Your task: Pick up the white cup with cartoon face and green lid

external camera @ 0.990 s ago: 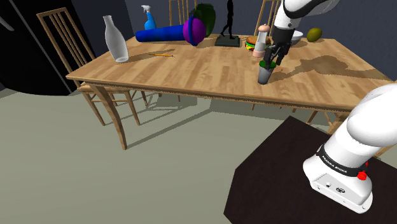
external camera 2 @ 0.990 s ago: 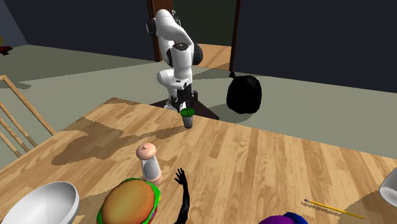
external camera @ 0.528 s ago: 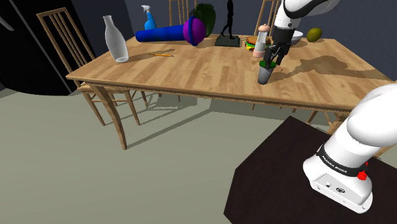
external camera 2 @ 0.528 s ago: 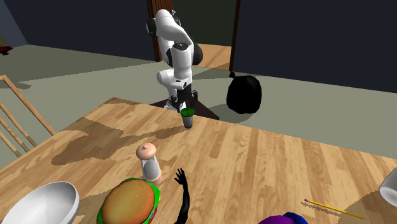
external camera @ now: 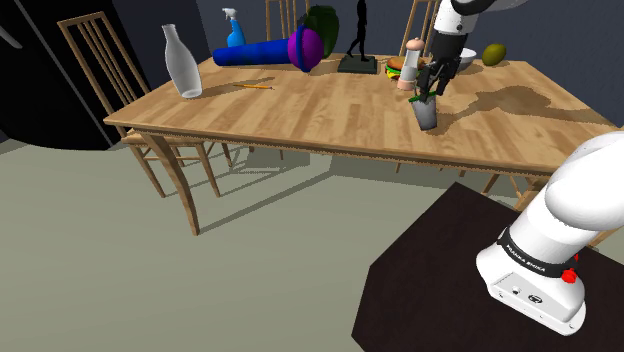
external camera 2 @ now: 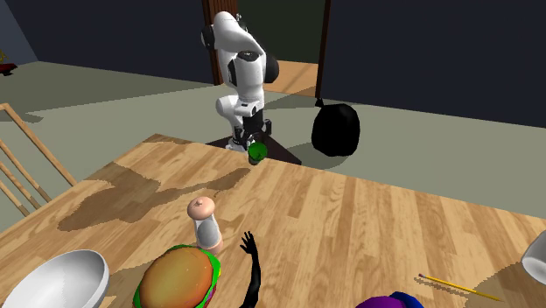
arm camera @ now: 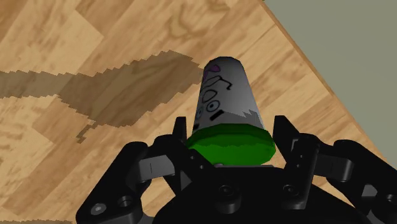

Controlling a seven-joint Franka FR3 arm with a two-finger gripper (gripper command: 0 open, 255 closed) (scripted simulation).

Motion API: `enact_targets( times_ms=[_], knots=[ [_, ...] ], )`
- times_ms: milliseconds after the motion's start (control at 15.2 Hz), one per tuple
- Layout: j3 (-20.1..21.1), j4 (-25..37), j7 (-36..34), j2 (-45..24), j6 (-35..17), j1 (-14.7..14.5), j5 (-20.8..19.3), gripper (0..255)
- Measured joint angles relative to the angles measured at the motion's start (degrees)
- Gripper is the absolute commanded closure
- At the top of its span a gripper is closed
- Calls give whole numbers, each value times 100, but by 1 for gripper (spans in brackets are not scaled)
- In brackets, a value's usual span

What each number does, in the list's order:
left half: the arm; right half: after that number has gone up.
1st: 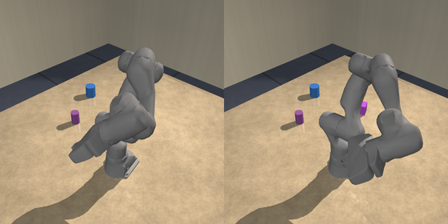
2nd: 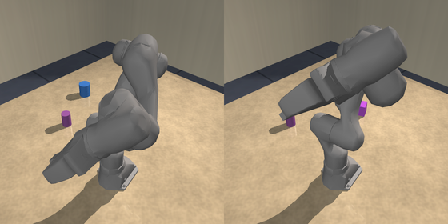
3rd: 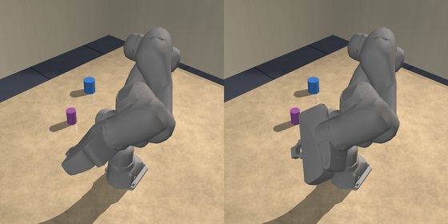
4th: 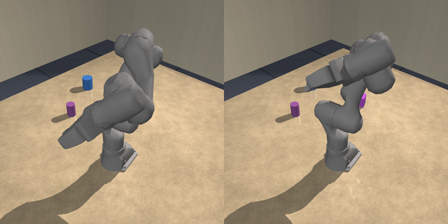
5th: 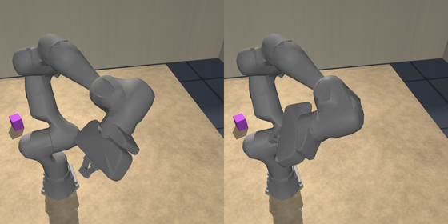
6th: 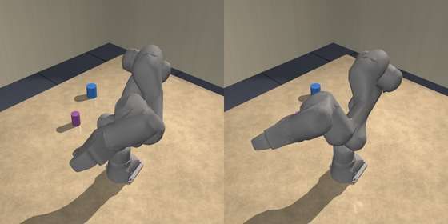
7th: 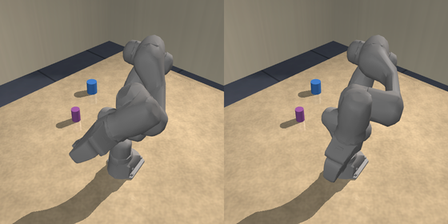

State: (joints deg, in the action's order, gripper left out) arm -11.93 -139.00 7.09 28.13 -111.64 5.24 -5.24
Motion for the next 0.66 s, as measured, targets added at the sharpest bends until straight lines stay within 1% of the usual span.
enact_targets(
  times_ms=[660],
  knots=[
    [57, 660, -1, 100, 759, -15, 31, 255]
  ],
)
